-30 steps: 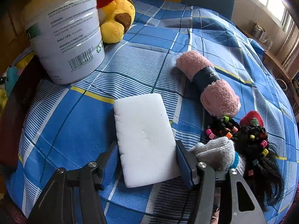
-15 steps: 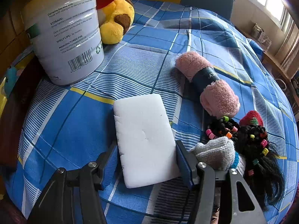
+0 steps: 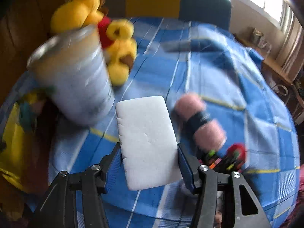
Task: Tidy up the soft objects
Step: 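Carry the plastic bag into the gold tray and open the left tool, then carry the white sponge to the gold tray and release it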
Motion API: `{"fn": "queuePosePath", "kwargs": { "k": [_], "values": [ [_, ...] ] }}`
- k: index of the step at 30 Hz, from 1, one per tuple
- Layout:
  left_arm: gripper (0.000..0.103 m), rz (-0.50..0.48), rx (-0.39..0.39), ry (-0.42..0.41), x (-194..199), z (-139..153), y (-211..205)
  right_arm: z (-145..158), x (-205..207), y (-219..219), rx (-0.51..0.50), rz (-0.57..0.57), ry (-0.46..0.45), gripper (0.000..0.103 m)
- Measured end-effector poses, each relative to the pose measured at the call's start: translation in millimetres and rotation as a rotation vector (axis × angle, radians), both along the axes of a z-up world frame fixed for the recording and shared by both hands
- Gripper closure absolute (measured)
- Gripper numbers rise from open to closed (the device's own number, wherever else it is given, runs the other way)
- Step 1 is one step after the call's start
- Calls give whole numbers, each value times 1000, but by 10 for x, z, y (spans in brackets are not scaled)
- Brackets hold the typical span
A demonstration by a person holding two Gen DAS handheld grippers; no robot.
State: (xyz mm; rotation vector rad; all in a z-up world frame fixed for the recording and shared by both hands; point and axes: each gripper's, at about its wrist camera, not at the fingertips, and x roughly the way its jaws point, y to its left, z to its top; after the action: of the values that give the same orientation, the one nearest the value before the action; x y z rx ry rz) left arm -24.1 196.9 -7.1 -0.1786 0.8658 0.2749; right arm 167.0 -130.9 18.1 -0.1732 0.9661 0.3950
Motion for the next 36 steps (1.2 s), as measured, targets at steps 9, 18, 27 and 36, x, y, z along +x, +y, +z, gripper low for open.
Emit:
{"fn": "queuePosePath", "kwargs": {
  "k": [9, 18, 27, 36],
  "values": [
    [30, -15, -32, -21, -58, 24, 93, 795, 1175, 13, -59, -259, -43, 46],
    [30, 2, -37, -12, -83, 37, 187, 2134, 1519, 1293, 57, -127, -318, 46],
    [22, 81, -13, -20, -163, 54, 296, 1987, 313, 2560, 76, 414, -352, 46],
    [21, 146, 24, -64, -334, 168, 339, 859, -576, 2707, 4, 618, -153, 46]
  ]
}}
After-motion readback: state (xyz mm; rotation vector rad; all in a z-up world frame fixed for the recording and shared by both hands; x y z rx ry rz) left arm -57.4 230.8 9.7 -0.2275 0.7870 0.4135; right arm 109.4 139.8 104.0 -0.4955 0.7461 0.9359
